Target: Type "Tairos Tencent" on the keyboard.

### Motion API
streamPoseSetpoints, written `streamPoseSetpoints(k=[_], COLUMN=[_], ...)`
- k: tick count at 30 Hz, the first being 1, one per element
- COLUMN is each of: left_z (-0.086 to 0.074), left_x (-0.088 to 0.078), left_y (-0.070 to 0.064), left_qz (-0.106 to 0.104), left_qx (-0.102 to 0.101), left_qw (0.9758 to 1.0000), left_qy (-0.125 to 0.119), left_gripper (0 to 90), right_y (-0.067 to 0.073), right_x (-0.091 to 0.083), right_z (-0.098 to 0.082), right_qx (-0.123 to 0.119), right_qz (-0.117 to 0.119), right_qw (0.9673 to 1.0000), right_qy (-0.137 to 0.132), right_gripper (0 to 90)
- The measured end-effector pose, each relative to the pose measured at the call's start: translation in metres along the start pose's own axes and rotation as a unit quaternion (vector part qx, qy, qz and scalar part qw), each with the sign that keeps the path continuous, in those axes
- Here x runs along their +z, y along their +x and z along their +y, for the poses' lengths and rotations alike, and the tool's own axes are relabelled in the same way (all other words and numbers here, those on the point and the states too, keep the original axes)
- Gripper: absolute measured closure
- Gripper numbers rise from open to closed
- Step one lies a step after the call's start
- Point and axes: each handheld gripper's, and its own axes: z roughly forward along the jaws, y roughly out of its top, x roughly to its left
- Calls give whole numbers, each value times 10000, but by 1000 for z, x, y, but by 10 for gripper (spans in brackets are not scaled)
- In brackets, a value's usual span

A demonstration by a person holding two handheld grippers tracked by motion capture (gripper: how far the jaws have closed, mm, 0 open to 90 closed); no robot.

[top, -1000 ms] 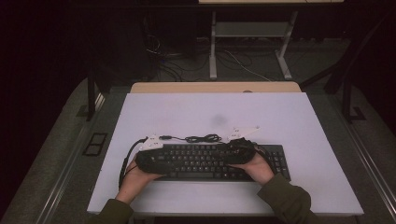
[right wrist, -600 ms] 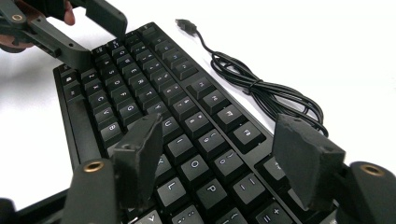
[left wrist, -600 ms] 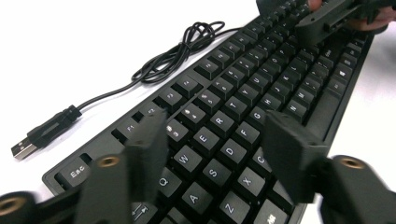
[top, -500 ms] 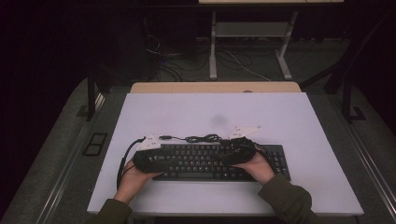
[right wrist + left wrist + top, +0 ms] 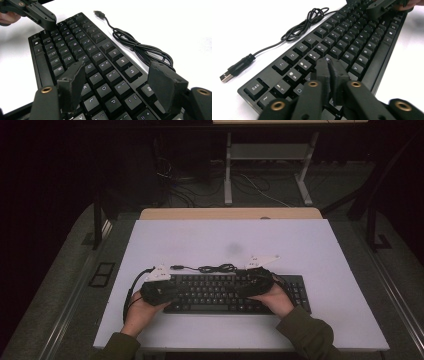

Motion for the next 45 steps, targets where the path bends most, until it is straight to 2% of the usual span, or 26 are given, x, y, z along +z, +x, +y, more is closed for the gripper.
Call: streamPoseSetpoints(k=[7, 16, 17, 21, 23, 37, 38, 40, 45], left_z=[-1, -3, -2, -3, -3, -4, -4, -5, -4], left_x=[4, 10, 10, 12, 13, 17, 17, 19, 18], left_y=[-1, -2, -2, -3, -2, -3, -2, -2, -2], left_qz=[1, -24, -19, -11, -14, -25, -34, -63, -45], left_qx=[45, 61, 127, 111, 174, 134, 210, 83, 176], left_qw=[9998, 9997, 9995, 9994, 9990, 9991, 9987, 9993, 9989], left_qy=[169, 242, 299, 320, 399, 392, 460, 355, 434], left_gripper=[889, 889, 888, 889, 889, 888, 889, 889, 889], right_y=[0, 0, 0, 0, 0, -1, 0, -1, 0], right_x=[0, 0, 0, 0, 1, 1, 1, 1, 1], right_z=[0, 0, 0, 0, 0, -1, -1, -1, -1], right_qx=[-19, -15, -14, -14, -8, 33, 35, 33, 43], right_qz=[4, 3, 7, 5, 6, 24, 24, 27, 26], right_qw=[10000, 10000, 10000, 10000, 10000, 10000, 10000, 10000, 10000], right_qy=[1, 9, 10, 10, 10, -2, 1, -1, 7], right_gripper=[299, 298, 298, 298, 298, 298, 298, 298, 298])
